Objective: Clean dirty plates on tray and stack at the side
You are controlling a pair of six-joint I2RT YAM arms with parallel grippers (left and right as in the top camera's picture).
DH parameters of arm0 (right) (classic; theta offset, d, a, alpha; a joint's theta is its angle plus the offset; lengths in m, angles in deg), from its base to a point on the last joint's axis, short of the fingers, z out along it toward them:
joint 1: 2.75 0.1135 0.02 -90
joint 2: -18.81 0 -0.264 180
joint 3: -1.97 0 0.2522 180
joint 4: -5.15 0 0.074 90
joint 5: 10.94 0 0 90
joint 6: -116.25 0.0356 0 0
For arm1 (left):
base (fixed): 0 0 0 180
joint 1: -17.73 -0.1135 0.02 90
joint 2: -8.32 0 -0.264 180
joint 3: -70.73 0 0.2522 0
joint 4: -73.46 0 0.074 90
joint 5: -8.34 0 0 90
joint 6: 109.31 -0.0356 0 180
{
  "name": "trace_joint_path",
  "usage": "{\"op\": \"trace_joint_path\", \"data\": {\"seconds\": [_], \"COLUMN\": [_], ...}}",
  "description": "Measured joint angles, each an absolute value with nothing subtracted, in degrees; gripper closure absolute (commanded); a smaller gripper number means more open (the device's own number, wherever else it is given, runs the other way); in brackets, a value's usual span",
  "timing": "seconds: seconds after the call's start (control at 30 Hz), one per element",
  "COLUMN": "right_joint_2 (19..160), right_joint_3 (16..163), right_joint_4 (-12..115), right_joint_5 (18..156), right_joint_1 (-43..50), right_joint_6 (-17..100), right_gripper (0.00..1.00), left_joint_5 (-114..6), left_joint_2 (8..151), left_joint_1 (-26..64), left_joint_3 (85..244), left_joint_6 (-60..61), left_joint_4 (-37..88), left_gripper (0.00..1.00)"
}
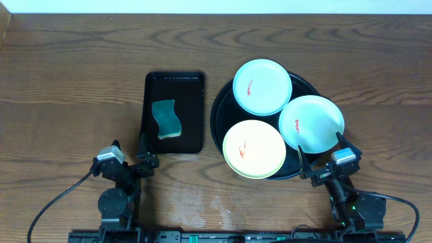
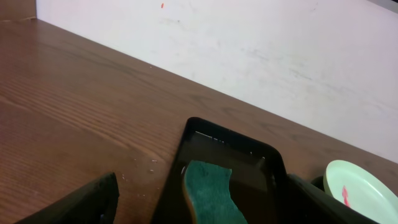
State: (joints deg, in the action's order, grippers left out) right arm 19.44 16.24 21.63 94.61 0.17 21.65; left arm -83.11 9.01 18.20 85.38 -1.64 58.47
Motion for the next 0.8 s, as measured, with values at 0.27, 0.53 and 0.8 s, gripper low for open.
{"op": "trace_joint_path", "data": {"seconds": [0.27, 0.53, 0.8], "right_joint_2": [19.44, 19.44, 19.79], "right_joint_3": [16.24, 16.22, 17.01], "right_joint_4": [21.63, 19.36, 21.83], "right_joint_5": [94.58, 96.05, 100.79], "right_joint_1": [0.17, 0.17, 0.17], "right_joint_6": [21.65, 21.91, 26.89], "right_gripper": [0.01, 0.01, 0.01], "left_joint_5": [-82.17, -75.51, -69.71], "left_joint_2": [9.01, 9.01, 9.91], "left_joint_1": [18.2, 18.2, 18.2], "left_joint_3": [85.42, 85.55, 87.98], "left_joint_6": [-1.35, 2.04, 2.91], "left_joint_4": [58.42, 58.84, 57.49], "left_gripper": [0.16, 0.16, 0.16]}}
